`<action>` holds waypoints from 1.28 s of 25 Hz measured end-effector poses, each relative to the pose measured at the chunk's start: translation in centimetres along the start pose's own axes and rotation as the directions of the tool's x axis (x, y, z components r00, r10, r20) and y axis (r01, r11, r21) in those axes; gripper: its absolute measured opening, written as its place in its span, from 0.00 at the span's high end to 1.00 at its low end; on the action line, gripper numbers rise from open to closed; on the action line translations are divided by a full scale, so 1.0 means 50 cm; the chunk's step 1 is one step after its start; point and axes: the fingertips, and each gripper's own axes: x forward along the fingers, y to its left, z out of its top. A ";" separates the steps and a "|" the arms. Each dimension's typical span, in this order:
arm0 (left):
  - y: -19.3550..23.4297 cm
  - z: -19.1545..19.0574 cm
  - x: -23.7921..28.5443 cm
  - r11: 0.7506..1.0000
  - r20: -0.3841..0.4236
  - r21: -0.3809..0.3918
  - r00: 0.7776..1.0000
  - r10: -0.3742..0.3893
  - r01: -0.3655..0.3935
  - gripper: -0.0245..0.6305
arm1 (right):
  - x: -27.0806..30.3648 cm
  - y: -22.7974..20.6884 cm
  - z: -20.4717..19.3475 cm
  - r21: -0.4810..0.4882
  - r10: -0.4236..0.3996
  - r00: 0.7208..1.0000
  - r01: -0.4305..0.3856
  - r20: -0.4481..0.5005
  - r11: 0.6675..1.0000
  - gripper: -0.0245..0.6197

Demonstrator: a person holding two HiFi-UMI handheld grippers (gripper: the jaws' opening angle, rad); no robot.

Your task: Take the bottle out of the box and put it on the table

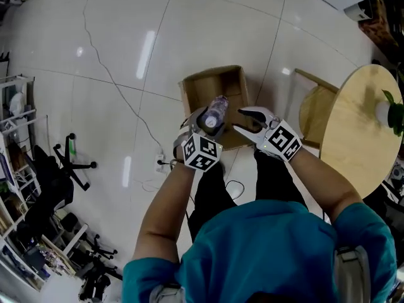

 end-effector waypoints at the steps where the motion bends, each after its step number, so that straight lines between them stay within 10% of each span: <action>1: -0.007 0.038 -0.073 1.000 0.015 0.009 1.000 0.009 -0.009 0.49 | -0.032 0.043 0.056 -0.020 -0.001 1.000 0.001 0.001 1.000 0.69; 20: -0.310 0.323 -0.519 0.982 0.040 0.091 0.986 0.161 -0.164 0.49 | -0.477 0.366 0.281 -0.272 0.131 0.991 -0.117 0.033 0.955 0.69; 27: -0.387 0.333 -0.748 0.964 0.123 0.252 0.991 0.057 -0.087 0.49 | -0.503 0.574 0.345 -0.251 -0.014 0.996 0.035 0.087 0.967 0.69; 32: -0.447 0.519 -0.789 0.915 0.096 0.401 0.992 -0.078 0.033 0.49 | -0.681 0.535 0.444 -0.120 -0.177 0.969 0.199 0.171 0.973 0.69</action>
